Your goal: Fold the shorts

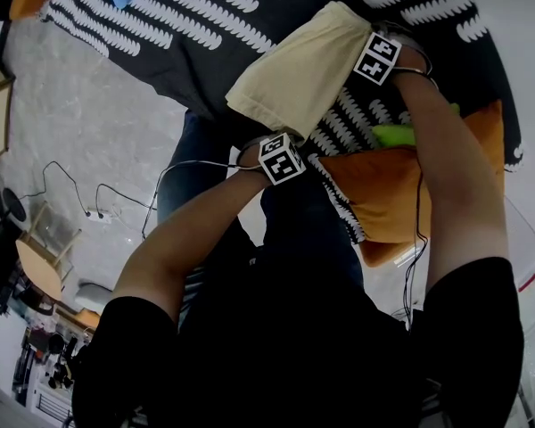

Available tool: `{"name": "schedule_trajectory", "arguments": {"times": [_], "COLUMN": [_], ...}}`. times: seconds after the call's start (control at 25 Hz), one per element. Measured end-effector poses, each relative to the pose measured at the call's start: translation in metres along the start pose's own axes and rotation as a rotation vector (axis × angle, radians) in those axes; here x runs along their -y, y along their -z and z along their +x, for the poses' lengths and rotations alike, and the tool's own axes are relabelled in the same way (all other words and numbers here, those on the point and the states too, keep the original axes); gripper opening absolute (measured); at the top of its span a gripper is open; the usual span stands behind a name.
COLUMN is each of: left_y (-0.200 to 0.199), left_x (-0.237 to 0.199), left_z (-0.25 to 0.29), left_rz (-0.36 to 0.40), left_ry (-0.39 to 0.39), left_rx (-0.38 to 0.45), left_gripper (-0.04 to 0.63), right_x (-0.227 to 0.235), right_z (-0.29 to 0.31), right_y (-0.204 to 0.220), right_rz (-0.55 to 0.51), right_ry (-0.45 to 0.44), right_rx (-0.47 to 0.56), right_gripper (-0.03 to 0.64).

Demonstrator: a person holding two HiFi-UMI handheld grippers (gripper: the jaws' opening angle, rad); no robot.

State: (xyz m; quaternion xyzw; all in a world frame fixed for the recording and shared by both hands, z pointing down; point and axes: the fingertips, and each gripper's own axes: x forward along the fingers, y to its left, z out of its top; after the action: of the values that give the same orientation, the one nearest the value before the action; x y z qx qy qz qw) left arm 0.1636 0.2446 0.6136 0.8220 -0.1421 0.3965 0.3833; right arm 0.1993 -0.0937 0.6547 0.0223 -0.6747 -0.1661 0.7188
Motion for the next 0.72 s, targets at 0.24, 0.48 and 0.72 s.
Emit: {"name": "schedule_trajectory", "arguments": {"times": [0.24, 0.48, 0.72], "left_y": [-0.011, -0.019, -0.034], "left_x": [-0.003, -0.023, -0.047], "left_z": [-0.015, -0.045, -0.068], "left_rz": [-0.027, -0.047, -0.022], "left_ry": [0.002, -0.046, -0.079], "left_rx": [0.021, 0.013, 0.005], "left_gripper": [0.137, 0.143, 0.143], "right_x": [-0.011, -0.011, 0.0], "right_z": [-0.017, -0.052, -0.074], "right_y": [-0.004, -0.008, -0.012], "right_rz": [0.118, 0.233, 0.475], "right_ry": [-0.009, 0.025, 0.051], "right_rx": [0.034, 0.1, 0.202], "right_gripper": [0.176, 0.176, 0.169]}}
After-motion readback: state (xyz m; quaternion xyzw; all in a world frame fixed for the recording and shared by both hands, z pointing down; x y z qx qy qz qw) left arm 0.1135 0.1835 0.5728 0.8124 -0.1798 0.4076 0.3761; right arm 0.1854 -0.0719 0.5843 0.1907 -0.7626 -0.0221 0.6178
